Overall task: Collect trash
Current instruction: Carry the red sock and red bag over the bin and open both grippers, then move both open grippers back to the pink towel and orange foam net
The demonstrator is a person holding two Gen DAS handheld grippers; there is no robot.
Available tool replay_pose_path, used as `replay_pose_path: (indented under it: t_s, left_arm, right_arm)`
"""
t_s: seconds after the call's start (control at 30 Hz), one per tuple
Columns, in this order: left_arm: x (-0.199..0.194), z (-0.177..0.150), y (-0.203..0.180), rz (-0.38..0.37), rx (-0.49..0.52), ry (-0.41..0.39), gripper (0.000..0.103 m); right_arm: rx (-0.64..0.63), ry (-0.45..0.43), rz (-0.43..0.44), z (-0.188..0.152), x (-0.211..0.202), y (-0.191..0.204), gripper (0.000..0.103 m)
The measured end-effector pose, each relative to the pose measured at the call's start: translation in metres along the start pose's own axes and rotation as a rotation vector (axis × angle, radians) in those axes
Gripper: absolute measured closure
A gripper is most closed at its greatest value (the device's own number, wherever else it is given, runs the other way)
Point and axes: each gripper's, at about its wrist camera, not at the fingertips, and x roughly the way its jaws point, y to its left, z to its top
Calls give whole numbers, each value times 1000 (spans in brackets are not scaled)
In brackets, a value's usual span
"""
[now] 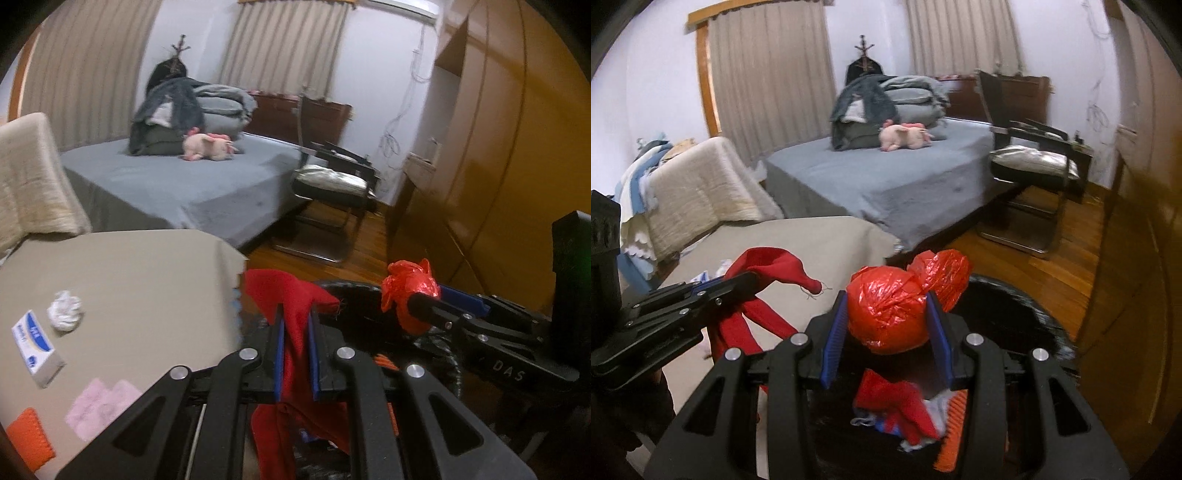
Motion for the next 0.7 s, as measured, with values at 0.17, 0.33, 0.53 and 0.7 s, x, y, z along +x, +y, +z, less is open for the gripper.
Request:
replay_pose_path:
  t_s: [0.17,0.33,0.53,0.7]
  left_arm:
    - [24,-1,-25,-39,32,29,92]
    - [46,-5,-39,-72,53,62,90]
    - [51,-10,-44,-88,55,82,56]
    - [42,-10,-38,-58,49,67,37]
  right_arm:
    - [19,10,-60,-12,-6,-26,62]
    - [34,28,-102,-21,-5,-42,59]
    - [49,60,-146,-32,0,-55,34]
    - [66,42,-180,-35,-4,-57,8]
